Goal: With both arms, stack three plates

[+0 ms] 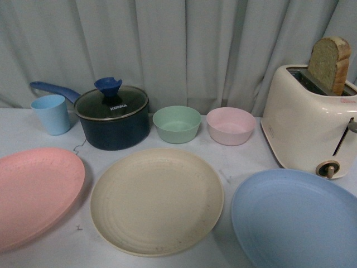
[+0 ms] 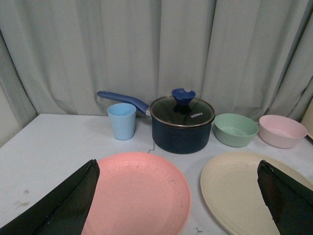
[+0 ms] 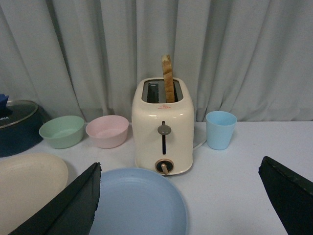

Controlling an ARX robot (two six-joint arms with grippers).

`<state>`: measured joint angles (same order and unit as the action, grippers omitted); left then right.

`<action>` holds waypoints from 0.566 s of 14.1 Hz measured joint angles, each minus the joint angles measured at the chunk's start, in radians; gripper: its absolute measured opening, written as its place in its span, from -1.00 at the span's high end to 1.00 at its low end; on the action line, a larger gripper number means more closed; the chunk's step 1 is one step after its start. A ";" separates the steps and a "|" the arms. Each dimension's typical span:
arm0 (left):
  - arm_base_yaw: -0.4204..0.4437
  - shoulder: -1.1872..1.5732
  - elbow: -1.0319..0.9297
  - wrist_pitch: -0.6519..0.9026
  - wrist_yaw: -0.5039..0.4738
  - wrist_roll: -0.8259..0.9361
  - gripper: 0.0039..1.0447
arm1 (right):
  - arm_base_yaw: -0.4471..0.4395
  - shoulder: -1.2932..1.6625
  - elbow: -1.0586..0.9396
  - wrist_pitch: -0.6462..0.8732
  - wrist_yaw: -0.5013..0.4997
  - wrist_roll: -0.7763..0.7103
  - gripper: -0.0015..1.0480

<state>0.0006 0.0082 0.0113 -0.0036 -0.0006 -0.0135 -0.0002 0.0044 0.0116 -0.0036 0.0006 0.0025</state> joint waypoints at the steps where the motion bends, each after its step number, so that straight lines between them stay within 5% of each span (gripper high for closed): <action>1: 0.000 0.000 0.000 0.000 0.000 0.000 -0.88 | 0.000 0.000 0.000 0.000 0.000 0.000 -0.87; 8: 0.000 0.000 0.000 0.000 0.000 0.000 -0.88 | 0.000 0.000 0.000 0.000 0.000 0.000 -0.87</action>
<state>0.0006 0.0082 0.0113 -0.0036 -0.0006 -0.0135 -0.0002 0.0044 0.0116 -0.0036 0.0006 0.0025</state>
